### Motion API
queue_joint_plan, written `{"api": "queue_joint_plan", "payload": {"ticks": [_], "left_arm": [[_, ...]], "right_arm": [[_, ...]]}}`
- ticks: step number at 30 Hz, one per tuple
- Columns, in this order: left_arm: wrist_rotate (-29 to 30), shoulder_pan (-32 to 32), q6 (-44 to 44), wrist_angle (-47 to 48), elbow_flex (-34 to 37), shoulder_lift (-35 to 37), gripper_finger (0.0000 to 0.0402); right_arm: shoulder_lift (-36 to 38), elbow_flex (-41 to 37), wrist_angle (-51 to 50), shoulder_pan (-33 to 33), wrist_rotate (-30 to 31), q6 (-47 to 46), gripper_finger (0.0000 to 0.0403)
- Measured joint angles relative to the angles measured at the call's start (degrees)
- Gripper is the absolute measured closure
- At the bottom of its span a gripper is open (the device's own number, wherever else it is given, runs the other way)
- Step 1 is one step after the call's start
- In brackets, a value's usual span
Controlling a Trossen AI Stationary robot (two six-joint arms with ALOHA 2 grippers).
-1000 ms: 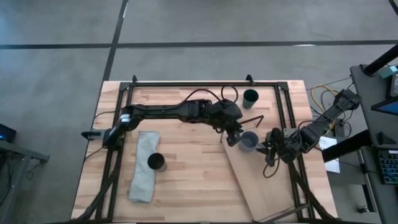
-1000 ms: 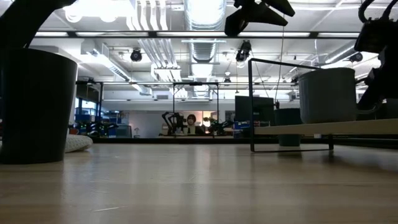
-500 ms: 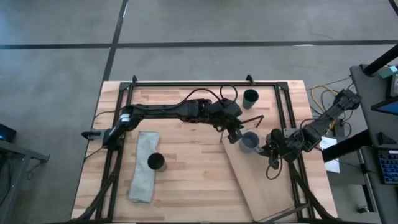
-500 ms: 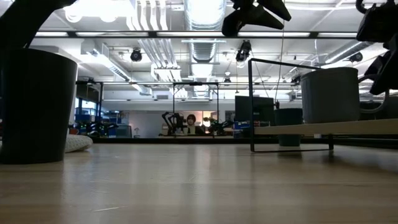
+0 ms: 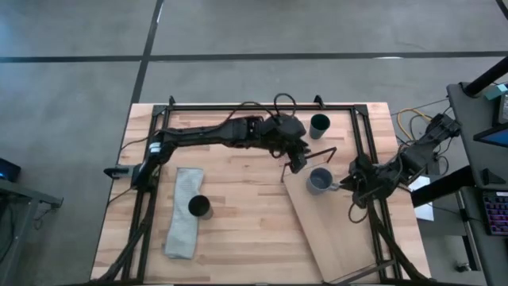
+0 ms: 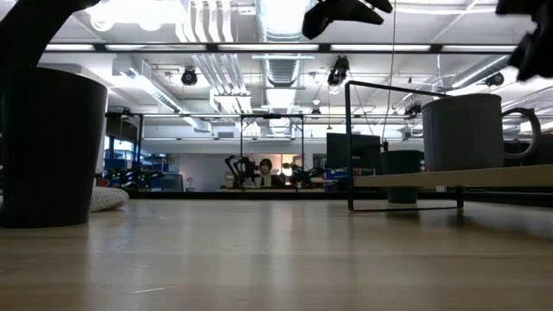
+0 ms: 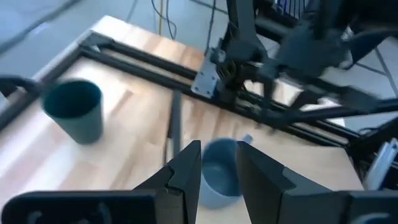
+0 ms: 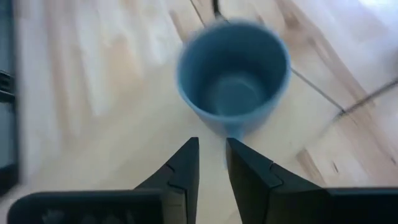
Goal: Stack small to large cups/mugs on shelf
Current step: Put the blue cup on the shelf
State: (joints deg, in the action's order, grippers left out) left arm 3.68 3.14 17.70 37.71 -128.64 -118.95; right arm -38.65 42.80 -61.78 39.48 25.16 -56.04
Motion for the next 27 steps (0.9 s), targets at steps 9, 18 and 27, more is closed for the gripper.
{"api": "queue_joint_plan", "payload": {"ticks": [9,18,27], "left_arm": [[-9.9,9.1,-4.1,-1.1,-0.4,1.4,0.0316],[-14.1,10.8,-11.7,3.6,-0.4,5.3,0.0316],[-13.6,10.0,-16.6,19.3,-0.3,12.8,0.0316]], "right_arm": [[-0.1,14.1,-11.1,-0.1,15.8,2.8,0.0328],[0.8,24.7,-23.8,-2.4,32.4,2.4,0.0328],[5.9,27.6,-24.5,-4.9,33.6,1.8,0.0328]]}}
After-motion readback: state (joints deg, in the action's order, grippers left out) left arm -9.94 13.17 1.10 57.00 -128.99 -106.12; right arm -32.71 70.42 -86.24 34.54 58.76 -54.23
